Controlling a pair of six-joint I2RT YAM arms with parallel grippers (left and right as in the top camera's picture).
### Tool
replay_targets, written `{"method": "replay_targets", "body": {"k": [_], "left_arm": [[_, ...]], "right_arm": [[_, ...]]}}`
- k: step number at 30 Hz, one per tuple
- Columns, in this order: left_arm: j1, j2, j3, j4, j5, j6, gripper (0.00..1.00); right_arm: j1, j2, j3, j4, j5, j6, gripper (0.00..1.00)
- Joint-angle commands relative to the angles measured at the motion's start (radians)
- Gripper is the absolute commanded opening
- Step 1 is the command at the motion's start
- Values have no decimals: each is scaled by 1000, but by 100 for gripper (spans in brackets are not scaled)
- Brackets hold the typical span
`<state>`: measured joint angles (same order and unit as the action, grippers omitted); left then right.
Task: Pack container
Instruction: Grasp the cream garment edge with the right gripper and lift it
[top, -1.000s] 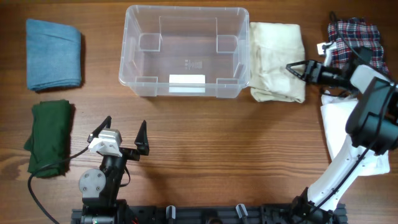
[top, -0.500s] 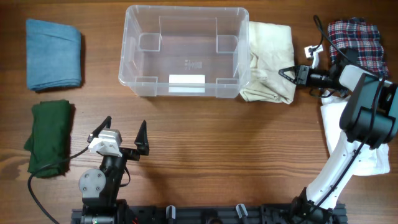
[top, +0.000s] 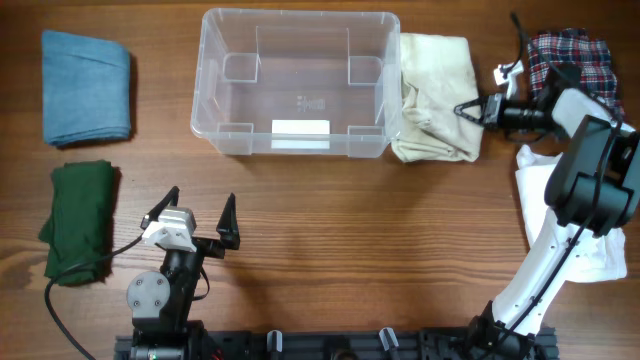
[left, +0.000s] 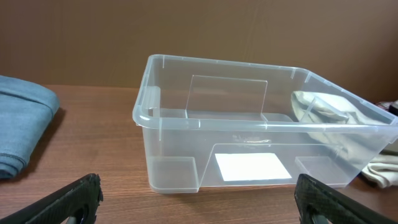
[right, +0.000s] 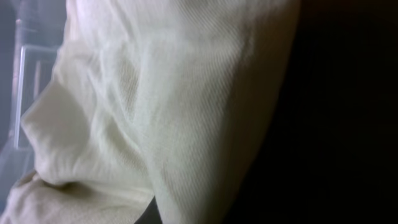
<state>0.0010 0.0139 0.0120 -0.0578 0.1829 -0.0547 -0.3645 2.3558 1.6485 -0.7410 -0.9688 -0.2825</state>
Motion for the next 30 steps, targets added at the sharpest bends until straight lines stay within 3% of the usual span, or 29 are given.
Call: {"method": "replay_targets", "body": {"k": [1, 8, 18, 30], "left_arm": [[-6, -7, -6, -3, -9, -6, 100], [-6, -7, -6, -3, -9, -6, 100], [-6, -7, -6, -2, -9, -6, 100], [-6, -7, -6, -3, -9, -6, 100]], "right_arm": [[-9, -32, 127, -68, 166, -5, 4], [-8, -160, 240, -166, 321, -5, 4], [22, -355, 242, -190, 432, -53, 4], [209, -444, 244, -194, 742, -84, 4]]}}
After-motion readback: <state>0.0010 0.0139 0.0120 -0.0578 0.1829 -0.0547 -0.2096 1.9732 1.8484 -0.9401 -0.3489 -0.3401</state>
